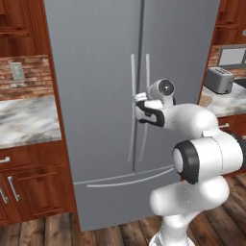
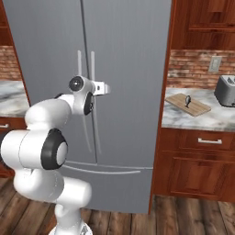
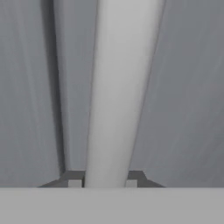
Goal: Retrieve a lemon from the fridge and place it on the cutting board with the fish.
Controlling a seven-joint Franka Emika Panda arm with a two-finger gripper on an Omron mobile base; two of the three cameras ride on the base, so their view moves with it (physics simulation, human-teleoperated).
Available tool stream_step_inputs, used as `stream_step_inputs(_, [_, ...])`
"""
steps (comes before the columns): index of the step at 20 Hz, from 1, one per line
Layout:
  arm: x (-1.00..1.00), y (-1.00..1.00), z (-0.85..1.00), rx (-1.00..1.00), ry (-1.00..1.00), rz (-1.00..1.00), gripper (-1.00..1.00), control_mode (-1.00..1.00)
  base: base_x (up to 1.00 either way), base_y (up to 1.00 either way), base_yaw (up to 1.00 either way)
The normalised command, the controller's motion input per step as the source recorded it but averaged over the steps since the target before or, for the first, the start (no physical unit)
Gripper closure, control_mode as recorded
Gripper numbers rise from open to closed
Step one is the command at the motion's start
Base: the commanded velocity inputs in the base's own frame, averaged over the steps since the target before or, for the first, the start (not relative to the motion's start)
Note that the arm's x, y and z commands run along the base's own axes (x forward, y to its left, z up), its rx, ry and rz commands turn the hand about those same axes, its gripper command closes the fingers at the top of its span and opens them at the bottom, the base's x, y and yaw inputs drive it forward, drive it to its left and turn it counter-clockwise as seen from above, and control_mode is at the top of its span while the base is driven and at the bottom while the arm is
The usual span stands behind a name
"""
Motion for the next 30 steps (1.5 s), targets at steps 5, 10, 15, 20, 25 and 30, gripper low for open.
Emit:
stream_step_inputs(5, [-0.80, -0.44, 0.00, 0.01, 0.00, -0.07, 1.00, -1.00, 0.00, 0.00, 0.00])
stream_step_inputs(10, [-0.80, -0.55, 0.06, 0.04, 0.09, -0.04, 1.00, -1.00, 0.00, 0.00, 0.00])
stream_step_inputs(15, [-0.82, -0.97, 0.35, 0.21, 0.32, 0.04, 1.00, -1.00, 0.00, 0.00, 0.00])
stream_step_inputs(20, [-0.98, -0.99, 0.38, 0.27, 0.26, 0.13, 1.00, -1.00, 0.00, 0.00, 0.00])
stream_step_inputs(25, [-0.98, -0.84, 0.33, 0.23, 0.24, 0.12, 1.00, -1.00, 0.00, 0.00, 0.00])
stream_step_inputs(30, [-0.67, -0.72, 0.10, 0.14, 0.20, 0.10, 1.00, -1.00, 0.00, 0.00, 0.00])
